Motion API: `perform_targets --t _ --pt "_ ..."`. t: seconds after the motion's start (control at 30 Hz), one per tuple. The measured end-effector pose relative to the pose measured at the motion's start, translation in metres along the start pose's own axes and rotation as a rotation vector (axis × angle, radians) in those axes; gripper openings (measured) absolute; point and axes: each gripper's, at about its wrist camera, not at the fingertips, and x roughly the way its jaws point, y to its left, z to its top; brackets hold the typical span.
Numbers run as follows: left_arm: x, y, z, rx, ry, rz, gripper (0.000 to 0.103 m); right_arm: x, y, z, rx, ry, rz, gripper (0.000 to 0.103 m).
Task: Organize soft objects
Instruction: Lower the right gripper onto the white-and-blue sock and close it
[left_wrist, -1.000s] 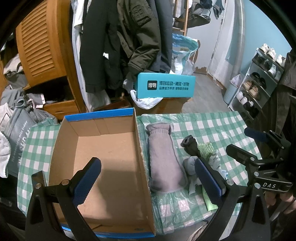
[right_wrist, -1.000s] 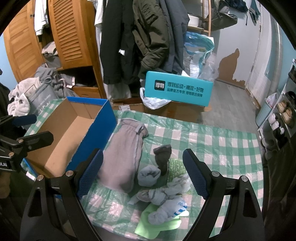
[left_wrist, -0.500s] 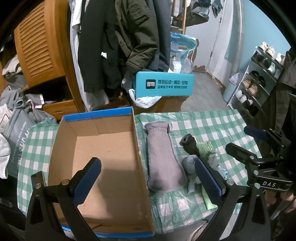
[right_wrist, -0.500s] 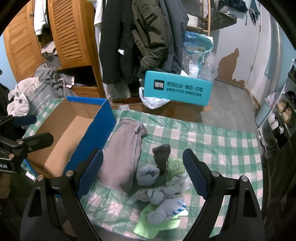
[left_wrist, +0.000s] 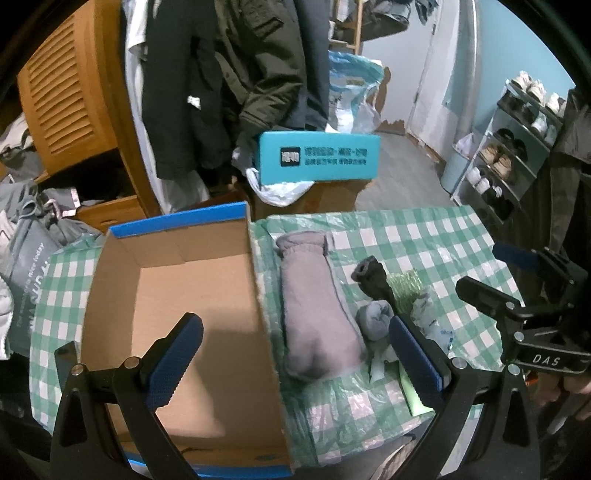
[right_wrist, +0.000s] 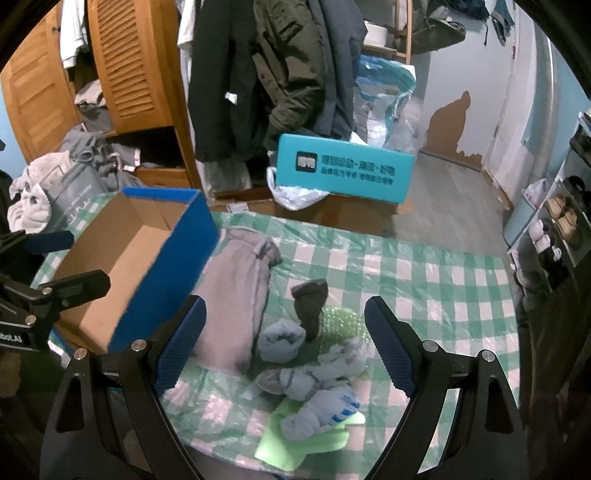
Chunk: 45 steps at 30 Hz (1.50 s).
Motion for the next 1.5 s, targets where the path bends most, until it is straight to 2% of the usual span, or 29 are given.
perform_targets --t 0.23,0.7,0.87,1.33,1.5 --pt "0.027 -0.019 -0.001 0.029 0.09 -0.036 0.102 0.008 -0.022 -0.013 0.039 0.048 -0.037 0.087" --pt "0.066 -0.044 0.001 0.023 0.176 -0.054 0.102 0.024 -0.063 -0.043 0.119 0.133 -0.07 0.087" --pt "0.077 -0.055 -0.002 0.04 0.184 -0.051 0.102 0.03 -0.073 -0.048 0.141 0.15 -0.081 0.087" --pt "0.105 -0.056 -0.011 0.023 0.222 -0.032 0.102 0.042 -0.072 -0.059 0.127 0.195 -0.08 0.087" --pt "0.114 -0.052 -0.015 -0.014 0.243 -0.045 0.102 0.055 -0.071 -0.064 0.139 0.237 -0.071 0.087"
